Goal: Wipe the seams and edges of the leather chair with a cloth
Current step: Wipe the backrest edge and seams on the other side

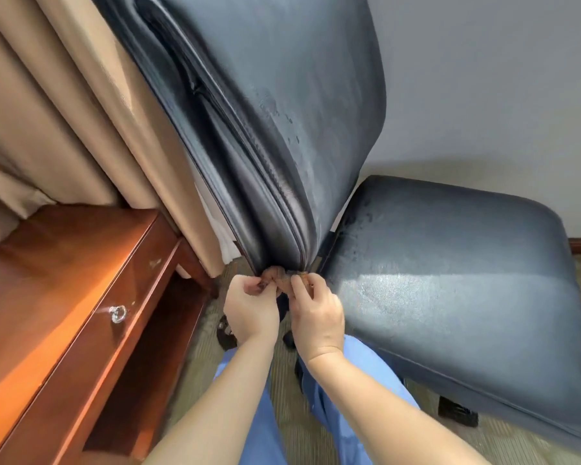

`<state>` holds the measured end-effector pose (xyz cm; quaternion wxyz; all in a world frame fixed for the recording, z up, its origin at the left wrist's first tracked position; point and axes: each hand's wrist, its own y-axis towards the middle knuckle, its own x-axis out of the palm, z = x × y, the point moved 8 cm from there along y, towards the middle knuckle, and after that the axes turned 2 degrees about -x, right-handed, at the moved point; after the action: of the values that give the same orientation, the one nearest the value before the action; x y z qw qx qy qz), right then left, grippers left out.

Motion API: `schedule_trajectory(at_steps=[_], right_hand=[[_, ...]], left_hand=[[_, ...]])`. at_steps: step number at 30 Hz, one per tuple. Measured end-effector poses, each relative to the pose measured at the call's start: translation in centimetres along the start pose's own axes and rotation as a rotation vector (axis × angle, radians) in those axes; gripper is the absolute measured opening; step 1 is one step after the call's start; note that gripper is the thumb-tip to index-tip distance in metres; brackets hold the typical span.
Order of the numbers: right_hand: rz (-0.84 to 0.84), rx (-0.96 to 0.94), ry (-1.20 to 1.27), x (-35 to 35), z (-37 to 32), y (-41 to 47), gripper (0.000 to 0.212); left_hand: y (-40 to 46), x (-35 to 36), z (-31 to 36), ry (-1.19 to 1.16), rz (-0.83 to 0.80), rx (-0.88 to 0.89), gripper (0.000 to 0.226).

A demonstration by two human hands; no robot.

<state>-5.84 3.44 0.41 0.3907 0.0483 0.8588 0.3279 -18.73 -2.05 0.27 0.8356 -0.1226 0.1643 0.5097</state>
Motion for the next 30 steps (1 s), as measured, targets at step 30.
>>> schedule_trajectory(at_steps=[30], right_hand=[[-0.424,0.414,0.371,5.7,2.9,-2.4,0.034]], left_hand=[[1.3,0.4,-4.3,0.048,-0.125,0.061,0.027]])
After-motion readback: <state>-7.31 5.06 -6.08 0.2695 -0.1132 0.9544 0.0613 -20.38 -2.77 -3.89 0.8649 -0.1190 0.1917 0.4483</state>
